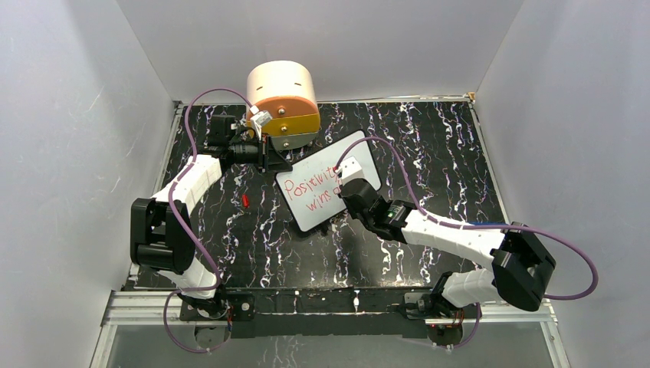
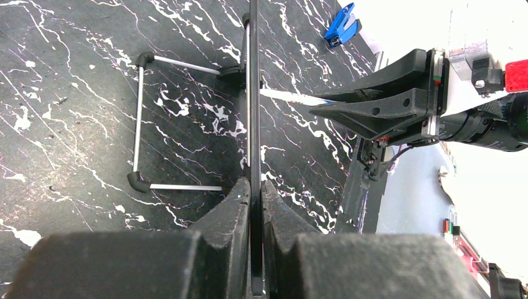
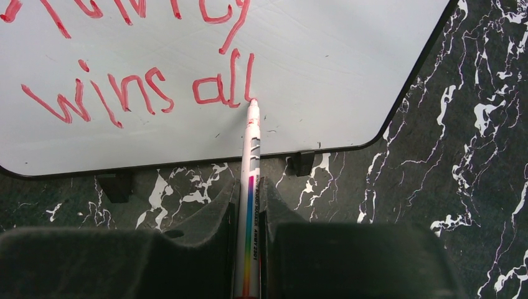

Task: Write a sentence on the whiteboard

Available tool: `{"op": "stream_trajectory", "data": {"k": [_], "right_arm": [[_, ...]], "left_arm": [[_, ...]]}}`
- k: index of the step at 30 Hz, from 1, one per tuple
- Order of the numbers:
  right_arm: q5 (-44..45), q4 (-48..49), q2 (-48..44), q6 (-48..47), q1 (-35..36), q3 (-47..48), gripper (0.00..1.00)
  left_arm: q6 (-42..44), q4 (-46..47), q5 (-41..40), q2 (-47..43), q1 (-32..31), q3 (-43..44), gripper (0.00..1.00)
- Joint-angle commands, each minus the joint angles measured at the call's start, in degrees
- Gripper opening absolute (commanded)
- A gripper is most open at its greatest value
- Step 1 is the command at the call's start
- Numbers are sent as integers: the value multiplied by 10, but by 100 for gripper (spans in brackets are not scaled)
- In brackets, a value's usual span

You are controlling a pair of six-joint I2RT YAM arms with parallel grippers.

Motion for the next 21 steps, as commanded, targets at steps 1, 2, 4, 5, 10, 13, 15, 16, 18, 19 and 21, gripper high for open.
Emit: {"op": "stream_trajectory", "data": {"k": [1,2,4,5,10,13,15,16,18,19,21], "right_arm": [[17,14,-18,10,-3,-6,0],[18,18,-23,10,-4,-7,0],[22,26,-30,11,-4,-12,0],[21,31,-35,11,-3,-15,0],[34,39,-44,14,-4,-24,0],[39,48,-46,15,-4,-29,0],[39,55,-45,15,-5,-30,0],[39,58,-44,14,-6,-30,0],[37,66,-40,13,-9,-31,0],[36,68,-37,13,-9,-31,0],[35,72,-31,15,-10,-32,0]], "left_arm": [[22,-40,-57,21,-5,-10,0],[22,-40,-56,21,-5,-10,0],[22,-40,-56,21,-5,-9,0],[22,-40,-56,22,-5,-9,0],[22,-41,-56,23,-5,-9,0],[22,-41,-56,22,-5,-9,0],[22,-40,-56,23,-5,-9,0],[22,-40,-56,23,-5,-9,0],[22,-41,-55,23,-5,-9,0],[22,-41,-55,23,-5,-9,0],[22,-40,-54,23,-5,-9,0]]}}
